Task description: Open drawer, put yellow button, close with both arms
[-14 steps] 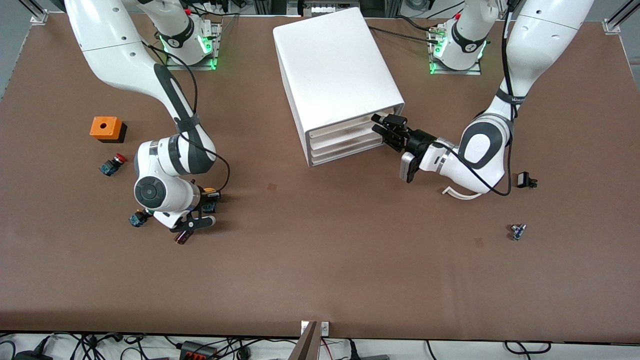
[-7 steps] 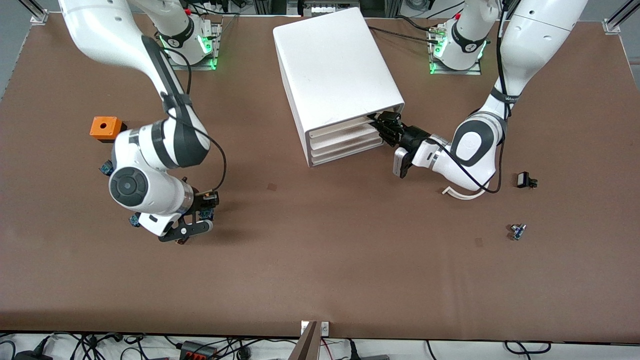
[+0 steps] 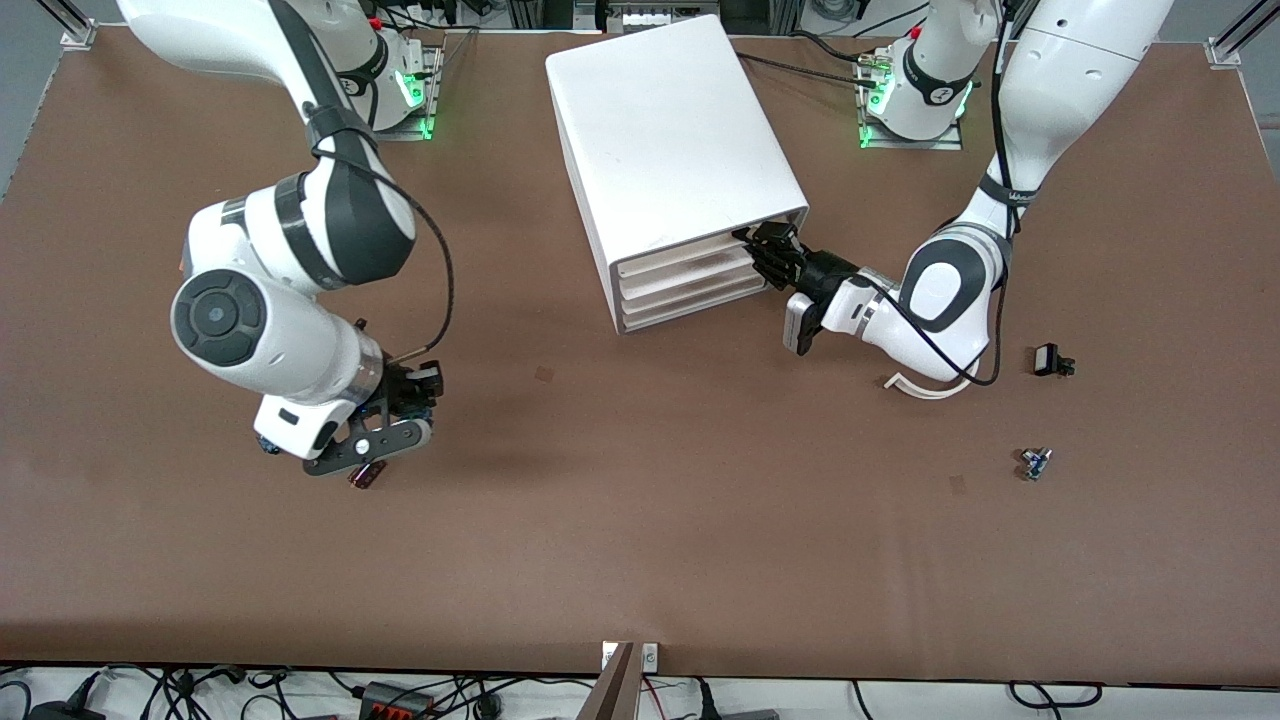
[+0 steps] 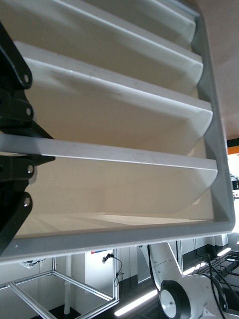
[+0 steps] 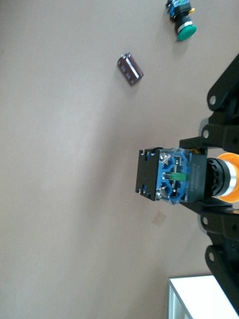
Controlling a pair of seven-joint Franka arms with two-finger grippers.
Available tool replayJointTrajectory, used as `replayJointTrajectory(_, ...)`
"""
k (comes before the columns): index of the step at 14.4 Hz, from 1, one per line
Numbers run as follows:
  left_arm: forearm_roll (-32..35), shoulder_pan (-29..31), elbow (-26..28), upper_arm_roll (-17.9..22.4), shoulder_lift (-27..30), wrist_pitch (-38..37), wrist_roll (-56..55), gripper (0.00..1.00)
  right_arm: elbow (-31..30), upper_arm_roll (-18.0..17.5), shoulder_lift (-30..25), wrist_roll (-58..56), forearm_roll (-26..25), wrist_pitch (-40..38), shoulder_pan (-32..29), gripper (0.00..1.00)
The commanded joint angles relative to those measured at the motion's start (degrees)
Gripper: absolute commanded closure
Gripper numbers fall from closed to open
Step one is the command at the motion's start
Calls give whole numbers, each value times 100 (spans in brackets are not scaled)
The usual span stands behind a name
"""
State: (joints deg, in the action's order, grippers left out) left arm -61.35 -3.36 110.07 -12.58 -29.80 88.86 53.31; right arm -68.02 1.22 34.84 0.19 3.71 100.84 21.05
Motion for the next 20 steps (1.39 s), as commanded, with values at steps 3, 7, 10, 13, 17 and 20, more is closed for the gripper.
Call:
replayJointTrajectory(3,588,124,-1241,98,-736,44,13,95,202,36,5,16,51,-56,460,100)
replayJointTrajectory(7,598,133,-1769,335,-1089,53,13,95,596,19,5,34,51,-38,829,100)
replayJointTrajectory(10,606,133,-2041,414,-1203,70,4,92,676,45,14,244,24,111,1199,100)
replayJointTrajectory(13,606,142,-2139,449,-1239,70,4,75,764,71,6,516,15,217,1524,100)
replayJointTrajectory(17,598,300,-2139,458,-1134,-174,-162,0,887,71,32,1279,-2,252,2051,100)
replayJointTrajectory(20,963,371,-2367,572,-871,-641,-1284,0,1010,36,93,1825,7,278,2324,100)
